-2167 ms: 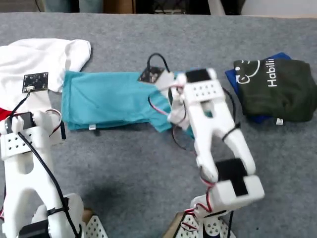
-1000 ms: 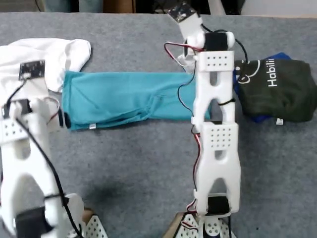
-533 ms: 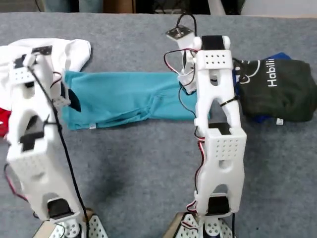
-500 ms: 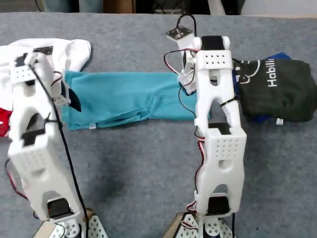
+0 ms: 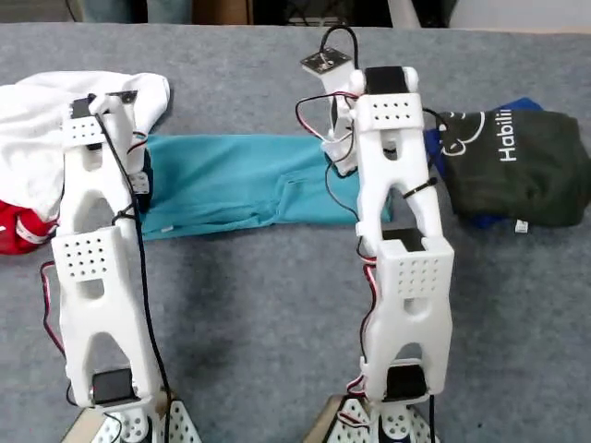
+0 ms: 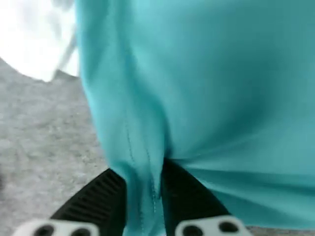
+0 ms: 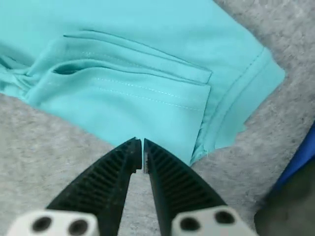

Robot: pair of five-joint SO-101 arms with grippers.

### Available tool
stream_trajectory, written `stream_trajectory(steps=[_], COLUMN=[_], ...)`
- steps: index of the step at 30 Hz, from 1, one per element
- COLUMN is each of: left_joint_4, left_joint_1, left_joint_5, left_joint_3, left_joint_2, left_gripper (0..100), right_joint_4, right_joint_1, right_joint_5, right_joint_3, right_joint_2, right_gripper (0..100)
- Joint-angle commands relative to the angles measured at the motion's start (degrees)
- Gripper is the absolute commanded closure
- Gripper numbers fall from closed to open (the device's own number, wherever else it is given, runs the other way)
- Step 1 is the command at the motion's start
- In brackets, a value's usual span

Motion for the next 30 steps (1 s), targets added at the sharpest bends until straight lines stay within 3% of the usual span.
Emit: stream_trajectory(steps=[1, 11, 17, 22, 30], left_joint_4=[0.18, 0.00, -0.62, -8.26, -23.21], left_joint_1=[0.84, 16.22, 30.29, 41.98, 48.84], left_joint_5=[0.26, 0.53, 8.53, 8.70, 8.79], left_joint_3=[0.75, 7.25, 7.34, 7.87, 7.34], left_joint_2=[-5.54, -26.37, -28.48, -28.40, -22.77], left_gripper=[97, 97, 97, 97, 97], right_joint_4=[-0.09, -0.88, -0.44, 0.00, 0.00], right_joint_1=[-0.97, 8.44, 17.41, 24.18, 30.42], right_joint_5=[-2.37, -2.64, -2.73, -2.73, -2.29], right_joint_3=[-4.44, -29.76, -46.55, -48.75, -48.57], right_joint_2=[-4.00, -4.26, -3.82, -4.09, -1.19], right_gripper=[98.4, 98.4, 98.4, 98.4, 98.4])
